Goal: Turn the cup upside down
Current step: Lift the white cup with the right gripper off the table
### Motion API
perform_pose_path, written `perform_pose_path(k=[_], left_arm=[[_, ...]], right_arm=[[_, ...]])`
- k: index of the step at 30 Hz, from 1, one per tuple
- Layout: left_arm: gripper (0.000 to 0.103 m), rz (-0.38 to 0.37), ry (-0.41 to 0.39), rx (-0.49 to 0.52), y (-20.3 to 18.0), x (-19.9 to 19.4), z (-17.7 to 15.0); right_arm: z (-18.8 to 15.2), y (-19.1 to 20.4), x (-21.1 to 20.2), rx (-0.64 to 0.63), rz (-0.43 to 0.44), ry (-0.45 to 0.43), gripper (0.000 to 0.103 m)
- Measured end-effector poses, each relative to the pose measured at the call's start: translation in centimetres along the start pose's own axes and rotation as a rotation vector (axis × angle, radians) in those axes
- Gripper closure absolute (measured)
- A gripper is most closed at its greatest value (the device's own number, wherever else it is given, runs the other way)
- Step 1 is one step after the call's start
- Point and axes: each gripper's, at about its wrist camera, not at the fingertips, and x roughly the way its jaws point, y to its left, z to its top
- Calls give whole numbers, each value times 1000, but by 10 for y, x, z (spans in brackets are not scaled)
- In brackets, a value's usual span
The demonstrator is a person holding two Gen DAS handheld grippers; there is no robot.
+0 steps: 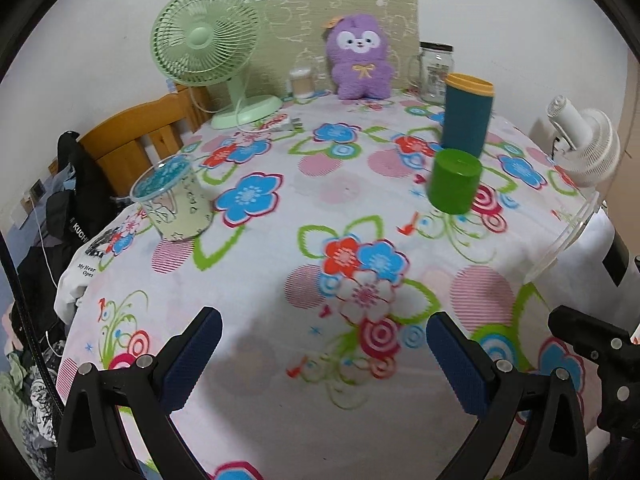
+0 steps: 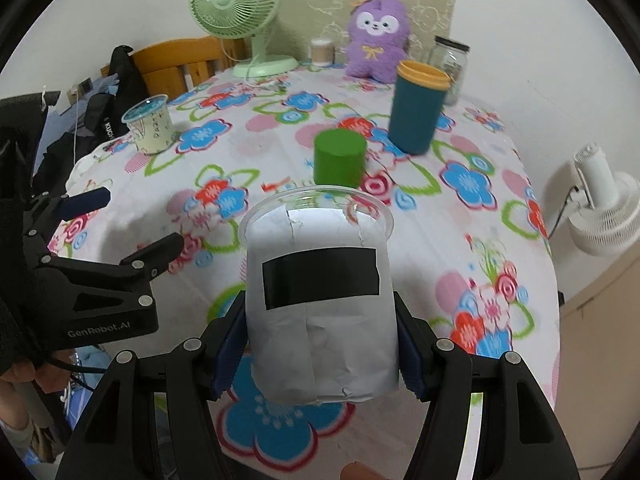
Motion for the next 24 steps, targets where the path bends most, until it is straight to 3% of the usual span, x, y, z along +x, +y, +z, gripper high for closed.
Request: perform_pose_path(k=[19, 24], left_arm=[[0, -26, 33, 59, -34, -3, -18], [0, -26, 34, 60, -34, -3, -18]], right_arm=[[-29, -16, 8, 35, -33, 49, 35], [-29, -17, 8, 33, -25, 54, 28]])
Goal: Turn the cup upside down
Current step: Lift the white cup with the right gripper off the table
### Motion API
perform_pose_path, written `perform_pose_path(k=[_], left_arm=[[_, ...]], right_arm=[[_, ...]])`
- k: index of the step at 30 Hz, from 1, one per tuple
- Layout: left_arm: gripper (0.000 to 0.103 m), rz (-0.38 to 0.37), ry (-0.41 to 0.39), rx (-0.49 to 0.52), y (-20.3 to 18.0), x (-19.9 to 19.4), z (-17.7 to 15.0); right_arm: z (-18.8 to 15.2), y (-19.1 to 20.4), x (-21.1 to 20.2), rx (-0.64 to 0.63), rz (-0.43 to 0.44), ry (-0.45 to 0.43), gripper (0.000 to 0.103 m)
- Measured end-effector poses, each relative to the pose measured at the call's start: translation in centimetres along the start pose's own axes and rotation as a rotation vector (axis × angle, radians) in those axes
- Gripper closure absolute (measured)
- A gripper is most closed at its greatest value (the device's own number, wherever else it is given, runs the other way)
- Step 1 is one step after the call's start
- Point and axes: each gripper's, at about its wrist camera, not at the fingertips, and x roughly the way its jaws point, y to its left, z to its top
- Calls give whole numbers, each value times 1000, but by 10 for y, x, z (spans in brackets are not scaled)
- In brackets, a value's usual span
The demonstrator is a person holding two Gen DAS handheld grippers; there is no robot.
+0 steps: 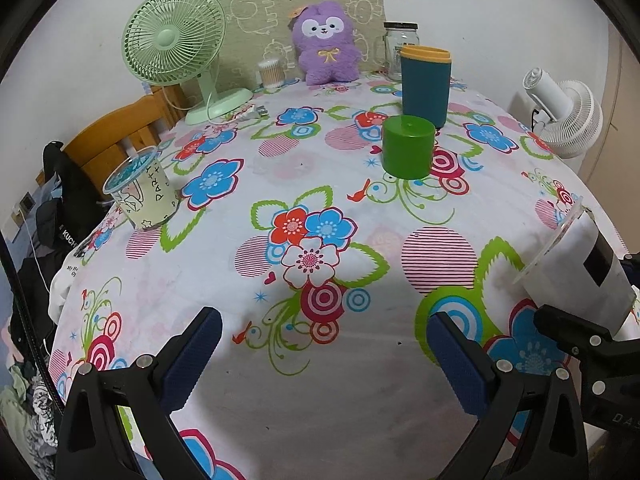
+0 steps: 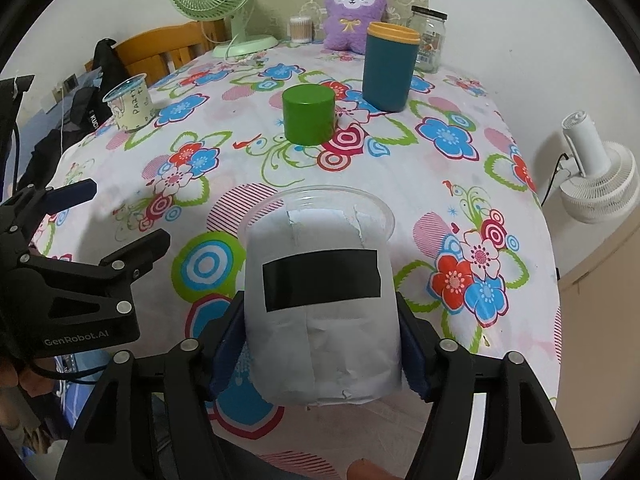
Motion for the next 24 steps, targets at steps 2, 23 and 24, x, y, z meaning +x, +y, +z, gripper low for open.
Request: perform_pose_path(k=[2, 23, 24], left_arm=[[0, 1, -1, -1, 0, 0, 0], [0, -164, -21, 23, -47, -37, 26], [0, -172, -17, 29, -52, -38, 26]], right_arm=[[0, 0, -3, 1, -3, -7, 20], [-23, -74, -70, 155, 36, -101, 17], [-27, -81, -71, 170, 34, -103, 17]])
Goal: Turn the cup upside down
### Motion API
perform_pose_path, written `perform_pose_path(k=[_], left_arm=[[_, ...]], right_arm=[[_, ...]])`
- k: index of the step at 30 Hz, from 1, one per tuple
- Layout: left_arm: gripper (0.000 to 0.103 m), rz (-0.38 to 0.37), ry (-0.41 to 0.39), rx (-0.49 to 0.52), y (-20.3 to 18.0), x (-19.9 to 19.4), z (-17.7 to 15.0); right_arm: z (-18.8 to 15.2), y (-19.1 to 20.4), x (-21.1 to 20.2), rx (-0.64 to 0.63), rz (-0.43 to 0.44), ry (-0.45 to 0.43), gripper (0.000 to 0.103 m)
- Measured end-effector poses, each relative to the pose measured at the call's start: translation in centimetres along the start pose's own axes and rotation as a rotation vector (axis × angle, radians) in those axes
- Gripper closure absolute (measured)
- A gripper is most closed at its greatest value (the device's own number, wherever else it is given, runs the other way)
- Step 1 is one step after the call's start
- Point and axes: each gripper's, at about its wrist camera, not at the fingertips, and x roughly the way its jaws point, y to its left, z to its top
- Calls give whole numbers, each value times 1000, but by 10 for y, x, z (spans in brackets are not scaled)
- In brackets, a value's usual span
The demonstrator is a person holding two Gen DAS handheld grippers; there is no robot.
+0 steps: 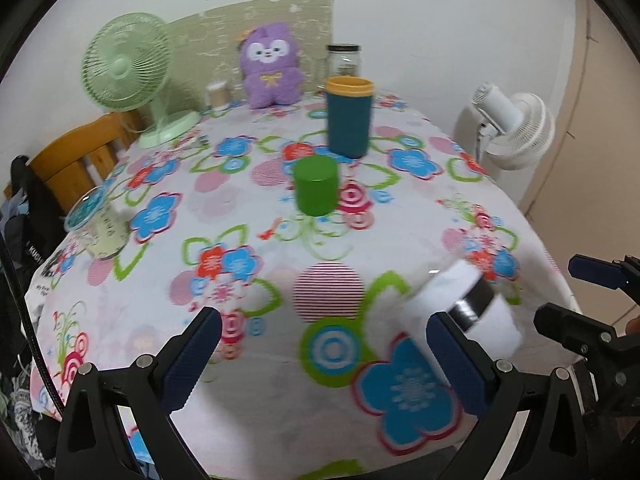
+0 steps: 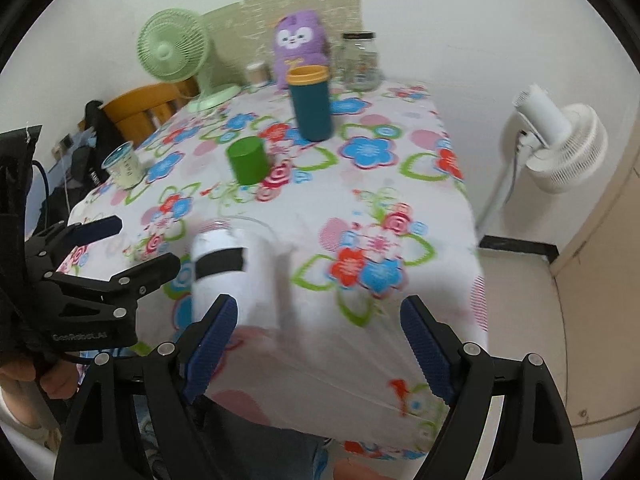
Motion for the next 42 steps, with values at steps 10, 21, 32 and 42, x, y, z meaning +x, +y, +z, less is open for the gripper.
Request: perform_pose_path(k=[10, 21, 32, 42], left_arm=[[0, -110, 71, -7, -44, 12, 2], [0, -190, 131, -103, -58, 24, 6], [0, -245, 195, -136, -72, 42, 7], [5, -222, 253, -176, -68, 55, 7]], right_arm=[[-22, -54, -8, 92, -41, 4, 17], [-32, -80, 1, 154, -40, 18, 17], [-39, -92, 5, 181, -54, 28, 17], [-40, -96, 12, 199, -41, 35, 17]])
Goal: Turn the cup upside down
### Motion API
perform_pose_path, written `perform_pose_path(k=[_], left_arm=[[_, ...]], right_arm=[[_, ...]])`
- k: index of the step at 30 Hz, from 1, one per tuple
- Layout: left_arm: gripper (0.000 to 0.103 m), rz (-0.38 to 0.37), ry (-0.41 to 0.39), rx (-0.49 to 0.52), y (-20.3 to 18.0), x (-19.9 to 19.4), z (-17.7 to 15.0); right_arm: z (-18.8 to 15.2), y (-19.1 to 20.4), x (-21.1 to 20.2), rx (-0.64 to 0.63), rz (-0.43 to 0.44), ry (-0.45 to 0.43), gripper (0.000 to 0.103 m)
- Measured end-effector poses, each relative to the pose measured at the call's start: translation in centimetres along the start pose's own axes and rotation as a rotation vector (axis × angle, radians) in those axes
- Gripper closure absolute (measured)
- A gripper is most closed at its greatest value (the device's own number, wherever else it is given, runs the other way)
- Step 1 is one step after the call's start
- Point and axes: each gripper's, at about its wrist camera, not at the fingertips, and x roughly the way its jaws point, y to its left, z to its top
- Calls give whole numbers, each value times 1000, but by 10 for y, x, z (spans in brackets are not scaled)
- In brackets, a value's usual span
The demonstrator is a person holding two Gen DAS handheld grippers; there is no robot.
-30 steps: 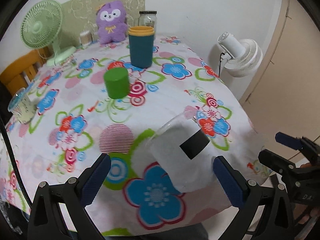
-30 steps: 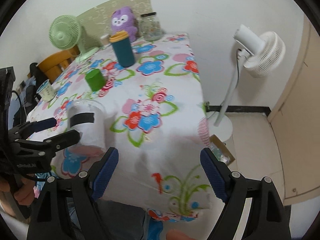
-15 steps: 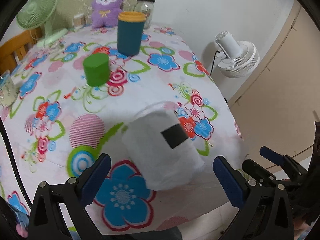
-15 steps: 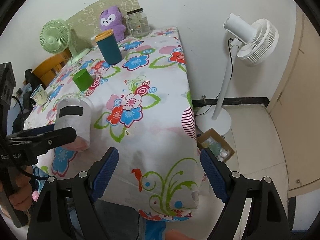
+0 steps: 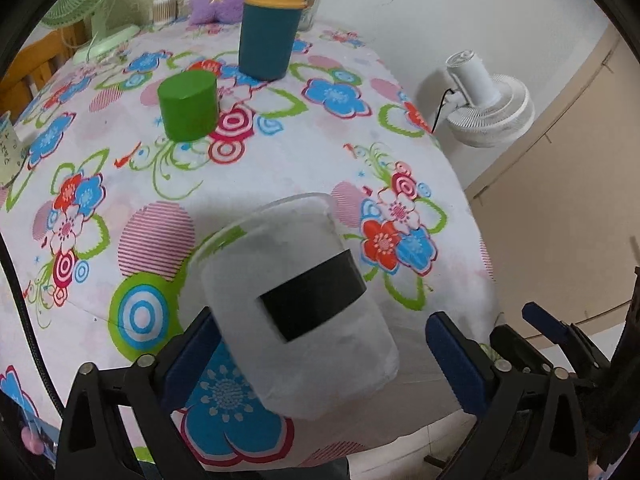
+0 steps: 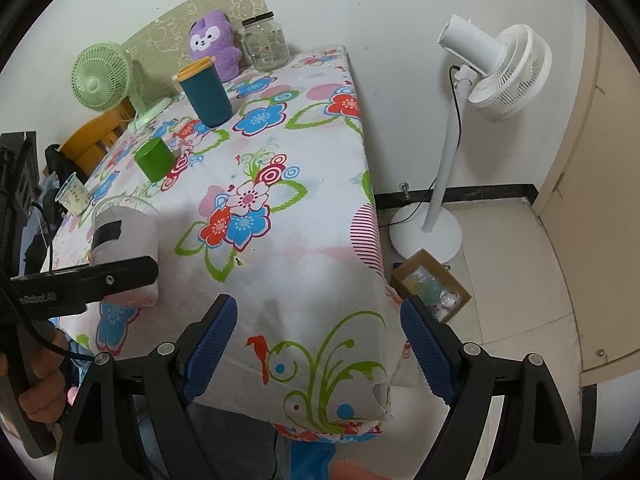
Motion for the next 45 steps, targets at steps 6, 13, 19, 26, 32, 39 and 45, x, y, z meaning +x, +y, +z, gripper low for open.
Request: perform_pose_path(k=[6, 13, 19, 26, 32, 39, 45], left_arm=[[22, 0, 35, -7, 3, 6, -3], [28, -16, 33, -21, 8, 4, -3], [30, -38, 40, -41, 11, 3, -2], [30, -51, 61, -31, 12, 3, 1], [31, -32, 88, 22, 15, -3, 10], [31, 32, 129, 133, 19, -17, 30], [31, 101, 252, 269, 20, -14, 39]], right_arm=[[0, 0, 3, 9, 7, 1, 17], [-2, 2, 5, 9, 14, 4, 17], [-2, 3, 5, 9, 17, 1, 17], [-3, 8, 5, 9, 37, -9, 17], [-4, 12, 4, 2, 59, -19, 17], [-6, 14, 8, 19, 104, -19, 17], [-9, 29, 10, -19, 147, -27, 17]])
